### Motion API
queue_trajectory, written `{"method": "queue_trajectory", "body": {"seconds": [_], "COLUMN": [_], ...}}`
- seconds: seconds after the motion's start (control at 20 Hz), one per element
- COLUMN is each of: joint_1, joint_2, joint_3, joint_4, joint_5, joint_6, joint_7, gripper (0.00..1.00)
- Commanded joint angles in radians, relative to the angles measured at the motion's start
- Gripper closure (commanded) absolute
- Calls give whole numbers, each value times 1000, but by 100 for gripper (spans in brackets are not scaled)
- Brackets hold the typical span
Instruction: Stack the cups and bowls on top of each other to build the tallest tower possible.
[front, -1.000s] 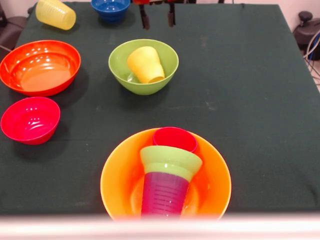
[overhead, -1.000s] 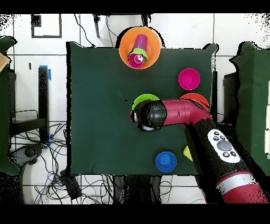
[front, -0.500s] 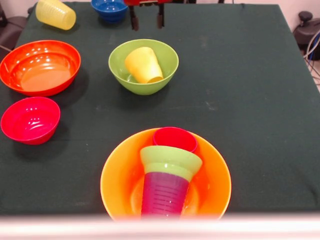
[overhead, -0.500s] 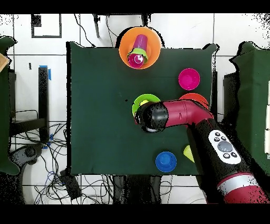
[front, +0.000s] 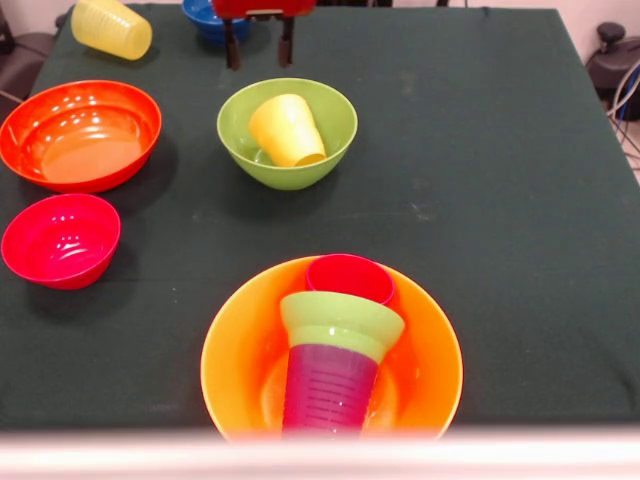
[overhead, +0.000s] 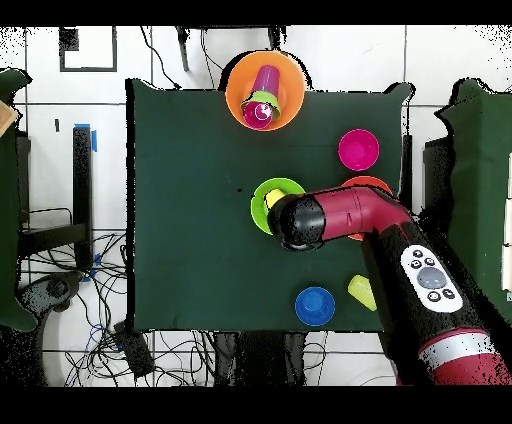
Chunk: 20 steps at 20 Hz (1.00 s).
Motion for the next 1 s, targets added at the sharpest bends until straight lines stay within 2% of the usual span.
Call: {"method": "queue_trajectory", "body": {"seconds": [0.05, 0.35, 0.5, 0.65, 0.9, 1.0], "joint_1": [-5, -16, -17, 27, 83, 71], "joint_2": [21, 65, 97, 135, 206, 227], "joint_3": [1, -88, -115, -199, -334, -345], "joint_4": [-12, 67, 94, 97, 87, 91], "joint_5": [-166, -320, -351, -381, -353, -330], "joint_6": [-116, -363, -503, -637, -812, -850], "joint_7": [-155, 10, 66, 137, 156, 137], "gripper": [0, 0, 0, 0, 0, 0]}}
